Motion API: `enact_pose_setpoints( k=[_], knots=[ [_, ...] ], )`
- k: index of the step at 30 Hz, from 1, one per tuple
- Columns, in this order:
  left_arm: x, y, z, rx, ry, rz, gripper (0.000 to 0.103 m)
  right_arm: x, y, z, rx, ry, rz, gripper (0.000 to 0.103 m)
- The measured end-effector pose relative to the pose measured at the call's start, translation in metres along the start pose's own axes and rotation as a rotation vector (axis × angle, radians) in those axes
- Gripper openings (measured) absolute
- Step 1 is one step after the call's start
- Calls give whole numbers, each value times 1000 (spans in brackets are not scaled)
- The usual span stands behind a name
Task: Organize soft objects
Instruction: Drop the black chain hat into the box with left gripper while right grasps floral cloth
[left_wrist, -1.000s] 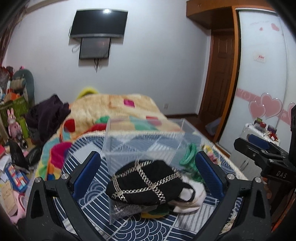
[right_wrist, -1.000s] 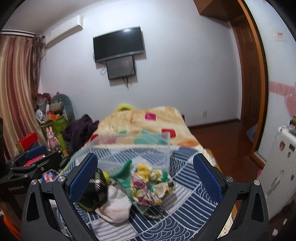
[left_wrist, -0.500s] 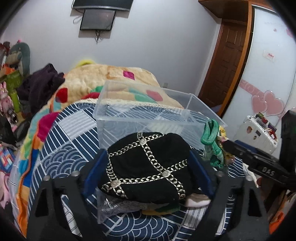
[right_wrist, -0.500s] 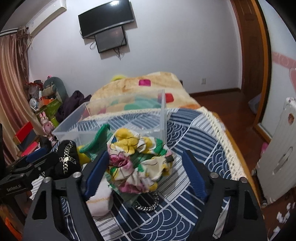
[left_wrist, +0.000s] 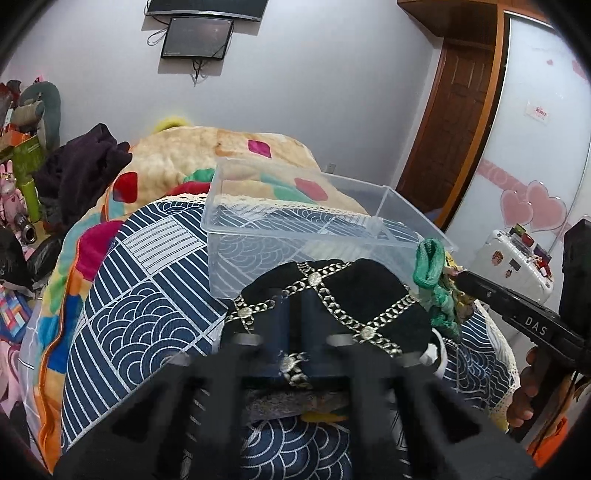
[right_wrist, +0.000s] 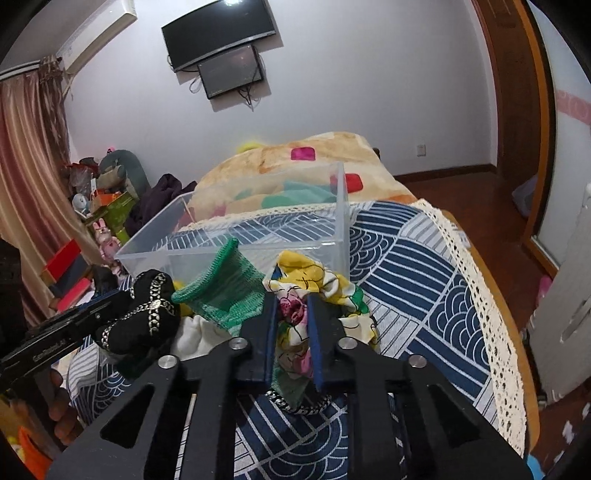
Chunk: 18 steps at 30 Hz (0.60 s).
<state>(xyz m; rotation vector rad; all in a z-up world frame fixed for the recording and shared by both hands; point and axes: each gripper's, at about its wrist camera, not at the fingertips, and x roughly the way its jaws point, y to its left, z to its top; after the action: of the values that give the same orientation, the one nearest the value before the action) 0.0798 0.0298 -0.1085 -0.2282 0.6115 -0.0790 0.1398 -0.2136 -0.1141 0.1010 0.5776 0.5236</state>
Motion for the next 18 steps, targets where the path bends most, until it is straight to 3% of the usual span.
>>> enact_pose_setpoints(
  k=[4,6,7,8,10,12,18],
  knots=[
    [-12,-1,6,9,-29,-15,2,-8,3,3,-14,-35,2,11],
    [-16,-3,10,14,-20,-31,11,-11,3,6,-16,-52,2,11],
    [-17,-4,11,10,-16,-32,28,-12,3,7,-16,-58,7,11],
    [-17,-5,11,7,-14,-33,58,-14,3,7,-15,-63,9,11],
    [-18,-8,9,-1,-32,-23,90,-15,4,9,-19,-70,14,11],
    [-19,-16,7,32,-45,-13,91,-16,5,10,-25,-75,18,11],
    [6,-35,-2,85,47,-12,100,-15,4,9,-20,-77,36,11]
  ],
)
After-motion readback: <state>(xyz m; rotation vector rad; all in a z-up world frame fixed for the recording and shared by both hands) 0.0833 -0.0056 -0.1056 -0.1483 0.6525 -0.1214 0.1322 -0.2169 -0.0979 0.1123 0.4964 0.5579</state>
